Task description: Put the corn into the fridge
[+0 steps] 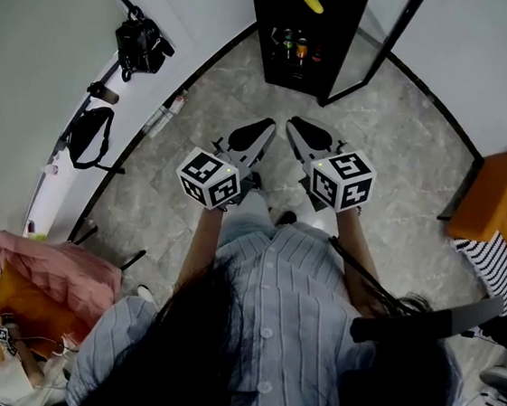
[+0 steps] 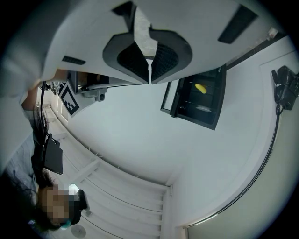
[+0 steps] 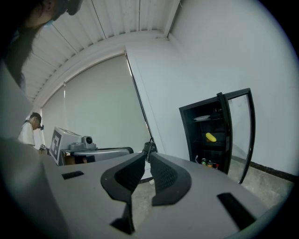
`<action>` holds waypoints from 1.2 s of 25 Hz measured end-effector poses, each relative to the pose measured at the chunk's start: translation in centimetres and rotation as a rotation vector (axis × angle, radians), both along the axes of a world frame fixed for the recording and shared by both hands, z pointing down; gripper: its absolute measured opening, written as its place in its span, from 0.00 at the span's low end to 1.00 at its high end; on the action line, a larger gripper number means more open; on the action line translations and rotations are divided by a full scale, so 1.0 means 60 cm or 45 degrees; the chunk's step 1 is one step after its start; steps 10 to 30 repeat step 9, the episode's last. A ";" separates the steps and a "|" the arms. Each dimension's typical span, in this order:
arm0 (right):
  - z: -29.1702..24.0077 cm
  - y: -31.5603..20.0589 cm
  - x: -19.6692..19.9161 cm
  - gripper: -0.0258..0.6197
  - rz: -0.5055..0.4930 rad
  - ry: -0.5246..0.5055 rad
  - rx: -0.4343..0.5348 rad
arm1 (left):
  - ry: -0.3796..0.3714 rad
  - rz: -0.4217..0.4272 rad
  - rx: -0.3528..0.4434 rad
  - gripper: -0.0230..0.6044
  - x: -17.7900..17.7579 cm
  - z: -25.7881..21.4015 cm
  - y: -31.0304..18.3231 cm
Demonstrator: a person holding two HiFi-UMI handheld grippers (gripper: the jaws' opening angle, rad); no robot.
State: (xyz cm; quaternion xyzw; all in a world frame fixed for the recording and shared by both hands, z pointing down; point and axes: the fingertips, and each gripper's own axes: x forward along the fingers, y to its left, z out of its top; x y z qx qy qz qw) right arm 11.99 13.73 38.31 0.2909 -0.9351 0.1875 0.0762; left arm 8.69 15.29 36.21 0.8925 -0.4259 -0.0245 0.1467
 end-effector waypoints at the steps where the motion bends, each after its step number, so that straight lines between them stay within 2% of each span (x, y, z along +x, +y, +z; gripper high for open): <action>1: 0.000 0.000 -0.001 0.11 0.001 0.001 -0.001 | 0.001 0.000 0.000 0.05 -0.002 0.000 0.000; 30: 0.012 -0.011 -0.010 0.11 -0.002 0.011 -0.015 | 0.001 -0.002 -0.009 0.05 -0.014 0.011 -0.012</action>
